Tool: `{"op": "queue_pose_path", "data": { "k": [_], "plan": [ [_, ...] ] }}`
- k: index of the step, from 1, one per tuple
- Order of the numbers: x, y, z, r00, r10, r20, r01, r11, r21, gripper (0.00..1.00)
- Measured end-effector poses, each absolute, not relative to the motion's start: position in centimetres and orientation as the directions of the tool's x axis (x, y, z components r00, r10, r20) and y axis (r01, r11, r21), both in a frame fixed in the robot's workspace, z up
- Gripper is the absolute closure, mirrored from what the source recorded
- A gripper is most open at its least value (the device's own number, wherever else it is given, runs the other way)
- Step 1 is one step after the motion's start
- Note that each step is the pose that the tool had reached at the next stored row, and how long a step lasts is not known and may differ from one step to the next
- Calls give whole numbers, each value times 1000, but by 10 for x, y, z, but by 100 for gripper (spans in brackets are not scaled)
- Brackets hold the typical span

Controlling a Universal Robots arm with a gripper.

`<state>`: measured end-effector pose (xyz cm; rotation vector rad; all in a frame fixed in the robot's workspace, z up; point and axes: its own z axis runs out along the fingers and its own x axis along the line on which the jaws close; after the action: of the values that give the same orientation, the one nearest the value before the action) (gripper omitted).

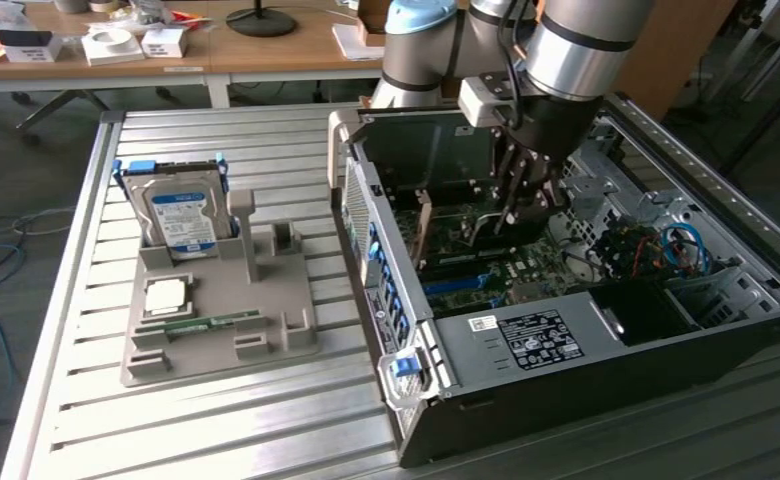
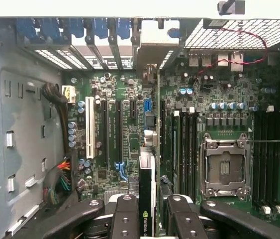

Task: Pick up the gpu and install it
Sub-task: 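Insert the gpu into the slot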

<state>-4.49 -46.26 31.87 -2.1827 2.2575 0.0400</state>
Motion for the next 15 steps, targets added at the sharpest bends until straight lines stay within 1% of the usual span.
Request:
{"op": "queue_pose_path", "data": {
  "k": [15],
  "plan": [
    [-54, -462, 310, -34, -999, -19, -999, 33, 18, 74]
  ]
}}
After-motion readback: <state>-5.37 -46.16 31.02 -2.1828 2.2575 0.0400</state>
